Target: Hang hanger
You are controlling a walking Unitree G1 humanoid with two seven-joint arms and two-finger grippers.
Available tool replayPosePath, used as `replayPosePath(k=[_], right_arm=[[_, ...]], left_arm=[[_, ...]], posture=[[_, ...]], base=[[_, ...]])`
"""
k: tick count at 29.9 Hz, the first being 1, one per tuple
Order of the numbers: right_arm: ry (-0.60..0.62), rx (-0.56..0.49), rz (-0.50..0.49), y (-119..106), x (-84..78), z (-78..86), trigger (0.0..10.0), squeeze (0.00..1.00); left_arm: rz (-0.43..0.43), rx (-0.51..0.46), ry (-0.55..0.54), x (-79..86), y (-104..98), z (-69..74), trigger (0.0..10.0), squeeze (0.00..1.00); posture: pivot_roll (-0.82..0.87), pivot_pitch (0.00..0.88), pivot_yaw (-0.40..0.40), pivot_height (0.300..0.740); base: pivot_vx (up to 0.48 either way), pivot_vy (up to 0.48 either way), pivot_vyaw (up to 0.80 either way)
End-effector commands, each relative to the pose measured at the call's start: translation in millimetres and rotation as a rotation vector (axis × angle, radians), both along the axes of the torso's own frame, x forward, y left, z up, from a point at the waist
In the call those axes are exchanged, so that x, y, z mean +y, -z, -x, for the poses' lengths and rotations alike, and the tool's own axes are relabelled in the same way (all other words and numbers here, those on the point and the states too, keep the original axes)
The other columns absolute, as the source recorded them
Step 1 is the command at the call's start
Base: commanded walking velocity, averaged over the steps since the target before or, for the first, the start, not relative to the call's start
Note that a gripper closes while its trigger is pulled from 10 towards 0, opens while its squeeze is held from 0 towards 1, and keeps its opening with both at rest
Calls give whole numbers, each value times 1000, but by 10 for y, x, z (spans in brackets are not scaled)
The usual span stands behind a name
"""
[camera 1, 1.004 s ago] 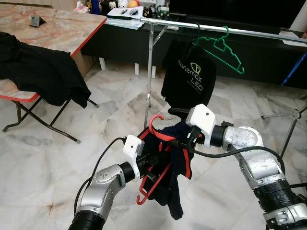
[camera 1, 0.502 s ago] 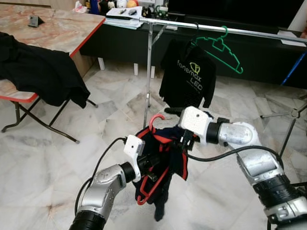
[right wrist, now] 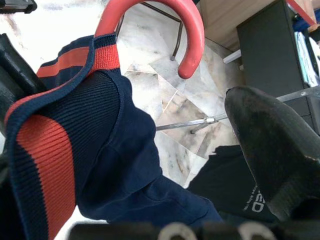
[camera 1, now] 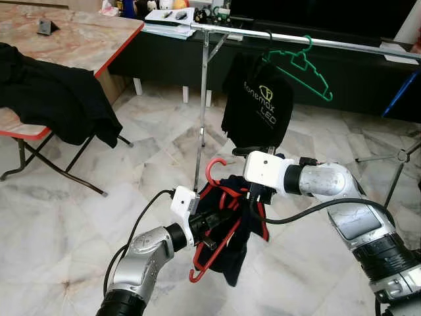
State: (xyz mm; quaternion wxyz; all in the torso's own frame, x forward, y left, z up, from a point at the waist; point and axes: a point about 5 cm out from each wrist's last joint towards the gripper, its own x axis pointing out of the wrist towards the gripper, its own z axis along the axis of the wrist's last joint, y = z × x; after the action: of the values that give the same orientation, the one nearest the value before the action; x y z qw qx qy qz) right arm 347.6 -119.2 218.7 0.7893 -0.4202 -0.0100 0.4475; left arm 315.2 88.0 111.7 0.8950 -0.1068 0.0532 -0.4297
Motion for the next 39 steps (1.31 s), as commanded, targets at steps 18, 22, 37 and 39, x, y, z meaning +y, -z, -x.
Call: replayPosePath(k=[18, 22, 37, 39], right_arm=[[-121, -212, 193, -340, 273, 98, 10000, 1000], [-209, -227, 235, -362, 381, 219, 10000, 1000], [-141, -338, 500, -392, 232, 108, 10000, 0], [-111, -360, 510, -409, 209, 72, 10000, 0]], left_arm=[[33, -33, 4, -77, -42, -14, 10000, 0], [34, -35, 1, -86, -39, -19, 10000, 0], [42, -38, -1, -104, -39, -26, 10000, 0], [43, -38, -2, -104, -39, -26, 10000, 0]], posture=[[-76, 151, -110, 740], [-82, 150, -112, 740], [-90, 143, -117, 740], [-90, 143, -117, 740]], base=[[0, 0, 0], [0, 0, 0], [0, 0, 0], [0, 0, 0]])
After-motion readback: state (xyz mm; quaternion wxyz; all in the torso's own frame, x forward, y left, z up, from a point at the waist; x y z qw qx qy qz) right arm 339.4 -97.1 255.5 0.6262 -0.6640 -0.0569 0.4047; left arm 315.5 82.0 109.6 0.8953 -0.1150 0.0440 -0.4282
